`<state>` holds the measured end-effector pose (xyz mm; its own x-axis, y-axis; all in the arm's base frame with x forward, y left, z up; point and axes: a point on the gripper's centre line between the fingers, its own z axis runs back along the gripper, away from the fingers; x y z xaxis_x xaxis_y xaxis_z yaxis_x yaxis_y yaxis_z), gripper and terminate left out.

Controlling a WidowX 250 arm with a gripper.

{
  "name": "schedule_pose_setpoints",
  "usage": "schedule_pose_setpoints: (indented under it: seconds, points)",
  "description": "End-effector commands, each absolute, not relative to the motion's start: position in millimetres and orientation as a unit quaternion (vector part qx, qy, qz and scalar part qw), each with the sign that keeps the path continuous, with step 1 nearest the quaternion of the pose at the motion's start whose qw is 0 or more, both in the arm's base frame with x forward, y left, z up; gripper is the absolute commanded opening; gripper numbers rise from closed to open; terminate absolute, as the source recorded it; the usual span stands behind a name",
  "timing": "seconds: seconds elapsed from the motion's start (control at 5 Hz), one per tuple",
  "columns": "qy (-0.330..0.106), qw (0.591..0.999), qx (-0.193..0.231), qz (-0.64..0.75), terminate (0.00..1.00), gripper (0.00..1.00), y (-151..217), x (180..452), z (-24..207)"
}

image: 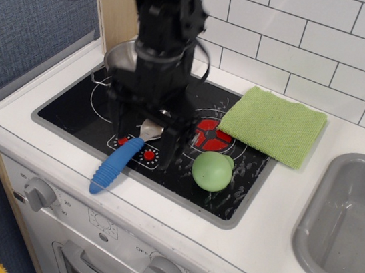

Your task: Move spoon front of stovetop to center of stovetop

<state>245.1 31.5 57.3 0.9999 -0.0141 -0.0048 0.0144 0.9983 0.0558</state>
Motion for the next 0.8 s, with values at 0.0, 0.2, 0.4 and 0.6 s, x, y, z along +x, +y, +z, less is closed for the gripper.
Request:
schedule_pose_setpoints:
  seconds: [0.0,0.2,0.4,0.6]
  points:
    - [0.017,0.999,0.029,0.027,0.00,1.00,48.8,240.2,29.0]
    - [0.039,0.997,0.035,0.053,0.00,1.00,58.5,234.3,13.0]
    - [0.054,0.995,0.033,0.073,0.00,1.00,62.5,230.1,6.2]
    - [0.052,0.996,0.033,0.070,0.00,1.00,60.5,231.1,6.2]
